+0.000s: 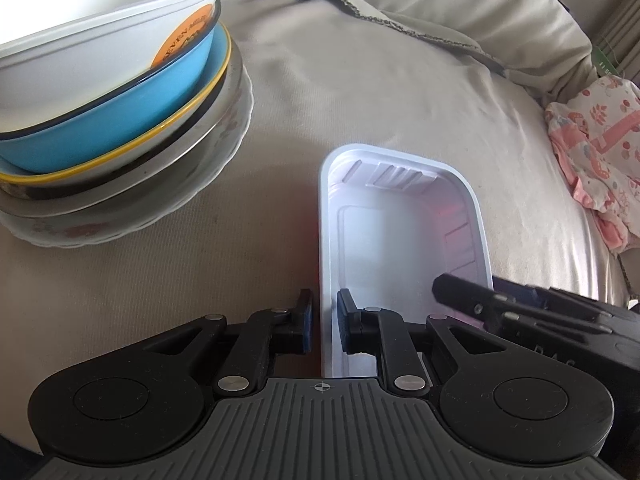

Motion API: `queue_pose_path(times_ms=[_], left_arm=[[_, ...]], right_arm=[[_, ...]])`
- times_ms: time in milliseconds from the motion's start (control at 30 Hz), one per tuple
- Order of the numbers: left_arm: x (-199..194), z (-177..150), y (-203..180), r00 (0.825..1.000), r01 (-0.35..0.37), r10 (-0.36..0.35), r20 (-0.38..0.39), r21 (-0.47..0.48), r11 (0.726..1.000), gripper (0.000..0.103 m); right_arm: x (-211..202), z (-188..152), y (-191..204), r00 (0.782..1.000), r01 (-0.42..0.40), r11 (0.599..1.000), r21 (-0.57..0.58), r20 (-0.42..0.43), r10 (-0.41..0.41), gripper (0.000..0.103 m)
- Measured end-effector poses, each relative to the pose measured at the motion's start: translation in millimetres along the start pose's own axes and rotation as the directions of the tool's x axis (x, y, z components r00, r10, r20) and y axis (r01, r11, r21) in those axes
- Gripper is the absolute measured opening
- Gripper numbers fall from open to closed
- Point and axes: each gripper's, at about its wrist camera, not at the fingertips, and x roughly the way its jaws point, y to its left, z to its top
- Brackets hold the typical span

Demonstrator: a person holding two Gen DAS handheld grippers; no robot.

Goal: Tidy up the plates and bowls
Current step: 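Lift the white-and-red tray with both grippers and carry it over the bowl stack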

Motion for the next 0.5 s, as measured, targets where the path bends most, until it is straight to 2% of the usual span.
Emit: queue_pose_path(times_ms=[100, 167, 233, 300, 400, 500], left_arm=[[-1, 2, -2, 1.0, 0.016, -0.016, -0.009, -0.002, 1.0, 0.017], [-6, 2, -5, 1.0, 0.031, -0.031, -0.005, 0.002, 1.0, 0.017], [-20, 3, -8, 0.997, 0.069, -0.069, 0.034, 0.006, 0.998, 0.017], [-47, 8, -11, 0.988, 0.103, -0.105, 0.112, 0.022, 0.994, 0.017], [-101, 22, -10, 0.954, 0.136, -0.141, 0.263, 0.038, 0.99, 0.019], [-157, 37, 0, 0.905, 0.103, -0.11, 0.411, 0.041, 0.994, 0.022]], right_arm=[[1, -2, 4, 0.999, -0.026, 1.0, -0.003, -0.032, 0.026, 0.033], [-5, -1, 8, 0.999, -0.042, 0.999, -0.015, -0.03, 0.041, 0.033], [-19, 2, 15, 1.0, -0.019, 0.999, -0.046, 0.014, 0.02, 0.033], [-38, 10, 20, 0.998, -0.006, 0.998, -0.064, 0.066, 0.011, 0.033], [-75, 32, 33, 0.985, -0.022, 0.995, -0.094, 0.171, 0.038, 0.033], [-106, 63, 58, 0.96, -0.078, 0.988, -0.135, 0.256, 0.111, 0.034]])
